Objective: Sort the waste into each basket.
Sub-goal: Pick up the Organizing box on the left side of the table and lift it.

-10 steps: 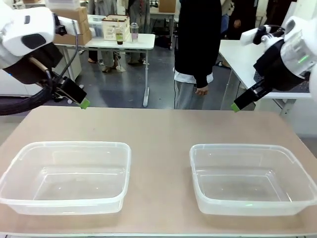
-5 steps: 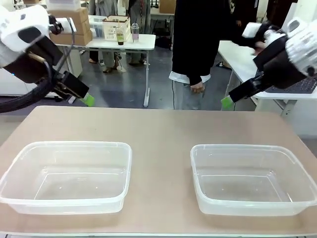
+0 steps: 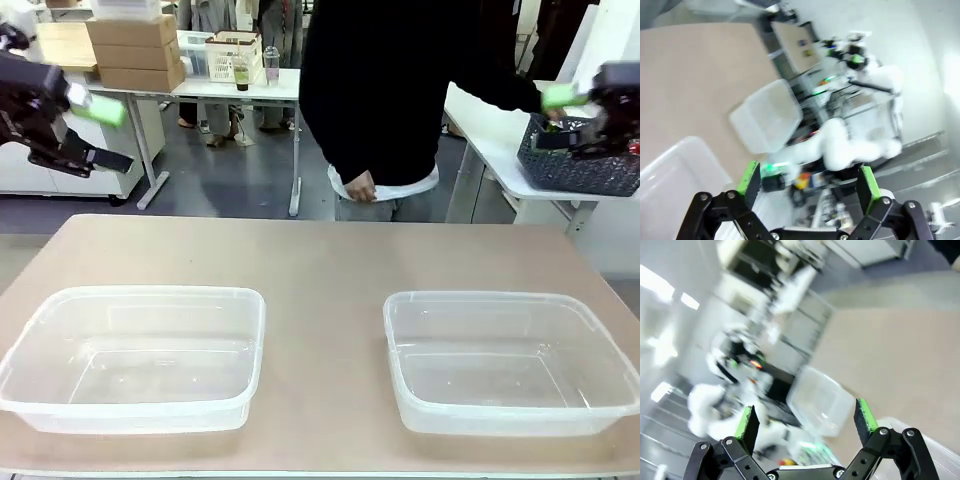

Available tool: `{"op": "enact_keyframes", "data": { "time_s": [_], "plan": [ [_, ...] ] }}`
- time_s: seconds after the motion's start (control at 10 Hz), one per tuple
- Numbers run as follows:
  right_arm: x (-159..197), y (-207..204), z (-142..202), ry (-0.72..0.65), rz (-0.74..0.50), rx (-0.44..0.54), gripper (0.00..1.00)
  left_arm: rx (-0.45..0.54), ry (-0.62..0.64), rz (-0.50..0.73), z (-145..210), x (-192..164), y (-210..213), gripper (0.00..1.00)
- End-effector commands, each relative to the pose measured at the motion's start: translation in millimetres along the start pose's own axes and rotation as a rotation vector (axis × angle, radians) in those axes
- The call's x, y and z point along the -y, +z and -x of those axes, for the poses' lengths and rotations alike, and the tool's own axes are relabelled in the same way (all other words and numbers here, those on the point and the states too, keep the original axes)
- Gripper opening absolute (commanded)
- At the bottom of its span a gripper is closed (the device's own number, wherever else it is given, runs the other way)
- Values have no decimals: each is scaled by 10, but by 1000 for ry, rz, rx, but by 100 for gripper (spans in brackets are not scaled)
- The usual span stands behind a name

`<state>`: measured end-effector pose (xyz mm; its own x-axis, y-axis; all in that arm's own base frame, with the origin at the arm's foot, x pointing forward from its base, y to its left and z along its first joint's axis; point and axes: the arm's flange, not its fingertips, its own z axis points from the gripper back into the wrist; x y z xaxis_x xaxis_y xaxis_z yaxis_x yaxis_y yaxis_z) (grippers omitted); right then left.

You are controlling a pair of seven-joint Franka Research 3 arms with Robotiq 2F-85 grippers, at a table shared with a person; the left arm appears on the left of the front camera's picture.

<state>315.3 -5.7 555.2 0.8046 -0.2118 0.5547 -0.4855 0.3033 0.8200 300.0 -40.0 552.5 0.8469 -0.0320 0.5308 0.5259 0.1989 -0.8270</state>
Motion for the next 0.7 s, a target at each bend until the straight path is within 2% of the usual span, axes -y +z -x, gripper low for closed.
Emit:
{"op": "enact_keyframes", "data": {
  "time_s": [0.0, 0.1, 0.2, 0.6],
  "plan": [
    [272, 73, 423, -189, -249, 307, 100, 111, 134, 36, 196, -156, -17, 100],
    [273, 111, 431, -203, -190, 326, 100, 147, 148, 5, 192, -185, 8, 100],
    [140, 198, -59, -96, -99, 116, 100, 65, 81, 65, -26, -77, 99, 100],
    [140, 198, -59, -96, -99, 116, 100, 65, 81, 65, -26, -77, 99, 100]
  ]
}}
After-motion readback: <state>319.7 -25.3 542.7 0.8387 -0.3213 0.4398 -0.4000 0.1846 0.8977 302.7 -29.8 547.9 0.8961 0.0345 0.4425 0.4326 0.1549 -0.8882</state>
